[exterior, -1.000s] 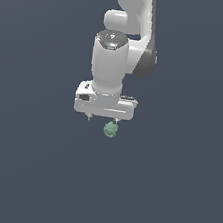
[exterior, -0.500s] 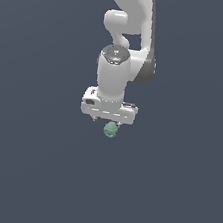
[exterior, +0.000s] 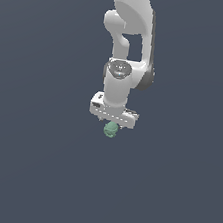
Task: Pick up the object and move it to a goal position.
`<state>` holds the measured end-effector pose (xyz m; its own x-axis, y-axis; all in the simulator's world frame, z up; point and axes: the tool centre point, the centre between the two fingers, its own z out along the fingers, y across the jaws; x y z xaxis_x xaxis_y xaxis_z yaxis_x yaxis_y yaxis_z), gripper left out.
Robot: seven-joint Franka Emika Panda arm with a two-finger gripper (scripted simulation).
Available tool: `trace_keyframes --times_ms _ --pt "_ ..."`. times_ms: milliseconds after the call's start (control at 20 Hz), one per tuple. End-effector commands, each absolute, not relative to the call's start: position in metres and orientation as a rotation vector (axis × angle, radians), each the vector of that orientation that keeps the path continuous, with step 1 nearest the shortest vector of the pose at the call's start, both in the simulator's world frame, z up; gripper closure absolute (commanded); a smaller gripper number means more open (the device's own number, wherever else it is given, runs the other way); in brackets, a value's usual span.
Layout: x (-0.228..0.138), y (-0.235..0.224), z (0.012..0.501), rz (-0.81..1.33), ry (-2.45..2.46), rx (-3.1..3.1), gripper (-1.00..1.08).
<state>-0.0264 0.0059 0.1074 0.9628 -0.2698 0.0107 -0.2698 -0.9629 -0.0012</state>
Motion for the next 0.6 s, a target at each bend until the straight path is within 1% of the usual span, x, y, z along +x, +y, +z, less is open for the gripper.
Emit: trace_keyframes --times_ms 0,550 --pt "-0.032 0.009 0.099 0.010 -0.474 3.106 -0.92" --pt "-0.038 0.011 0.088 0.000 -0.515 3.099 -0.92"
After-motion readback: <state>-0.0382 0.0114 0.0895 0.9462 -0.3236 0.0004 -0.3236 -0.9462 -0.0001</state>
